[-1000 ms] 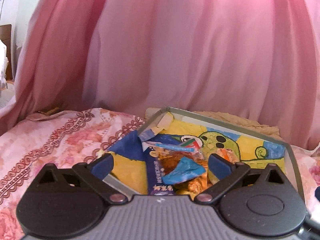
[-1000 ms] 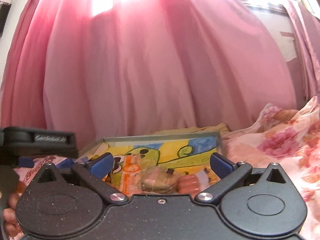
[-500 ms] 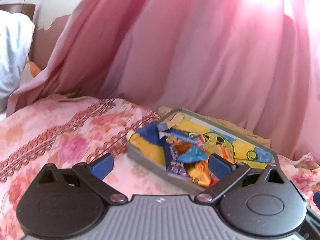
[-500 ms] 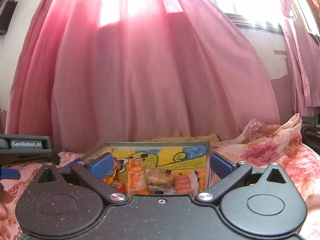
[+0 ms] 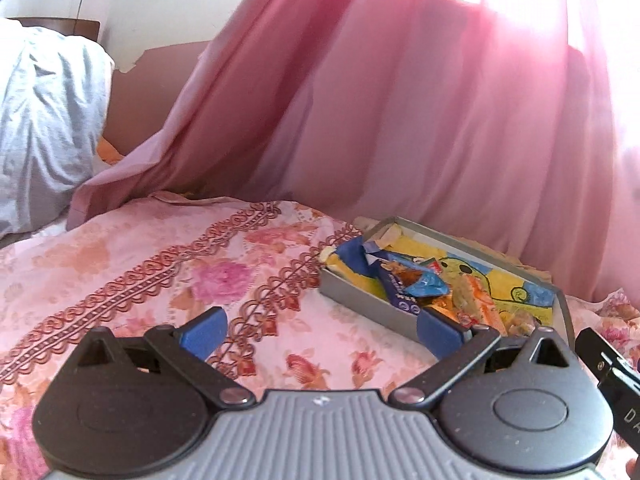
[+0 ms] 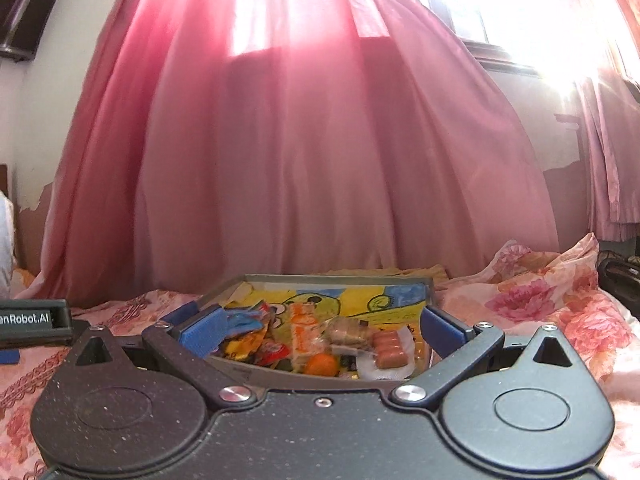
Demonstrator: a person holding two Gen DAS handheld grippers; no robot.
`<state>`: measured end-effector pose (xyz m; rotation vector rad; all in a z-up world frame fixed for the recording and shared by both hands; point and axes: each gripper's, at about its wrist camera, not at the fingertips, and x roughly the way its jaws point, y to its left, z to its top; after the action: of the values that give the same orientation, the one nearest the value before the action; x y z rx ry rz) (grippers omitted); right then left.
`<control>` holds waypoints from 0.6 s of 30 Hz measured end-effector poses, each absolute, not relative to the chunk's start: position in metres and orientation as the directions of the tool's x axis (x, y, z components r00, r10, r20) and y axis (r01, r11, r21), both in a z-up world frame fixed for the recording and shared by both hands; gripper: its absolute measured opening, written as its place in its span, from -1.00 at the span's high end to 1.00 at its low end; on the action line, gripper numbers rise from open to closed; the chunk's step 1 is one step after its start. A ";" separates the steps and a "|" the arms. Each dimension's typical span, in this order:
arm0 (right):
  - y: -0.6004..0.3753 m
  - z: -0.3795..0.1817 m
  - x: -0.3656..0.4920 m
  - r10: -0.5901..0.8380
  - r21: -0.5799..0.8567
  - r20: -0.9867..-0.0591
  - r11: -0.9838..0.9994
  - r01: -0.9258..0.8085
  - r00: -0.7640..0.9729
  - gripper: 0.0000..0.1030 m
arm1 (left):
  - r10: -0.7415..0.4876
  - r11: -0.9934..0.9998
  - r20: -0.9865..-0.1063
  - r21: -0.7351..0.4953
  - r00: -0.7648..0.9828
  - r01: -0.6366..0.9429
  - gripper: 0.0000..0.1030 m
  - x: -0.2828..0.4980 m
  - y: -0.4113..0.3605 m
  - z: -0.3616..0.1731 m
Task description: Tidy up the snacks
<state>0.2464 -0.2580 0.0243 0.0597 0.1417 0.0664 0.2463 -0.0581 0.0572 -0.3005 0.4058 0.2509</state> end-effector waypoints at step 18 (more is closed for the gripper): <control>-0.252 0.022 0.195 0.070 0.042 -0.122 0.997 -0.065 0.990 -0.99 | 0.182 0.941 -0.398 -0.197 0.899 -0.277 -0.99 0.203 -0.052 0.065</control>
<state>0.1949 -0.2521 0.0224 0.0377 0.1236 0.0675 0.2027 -0.0523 0.0645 -0.2530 0.3854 0.2400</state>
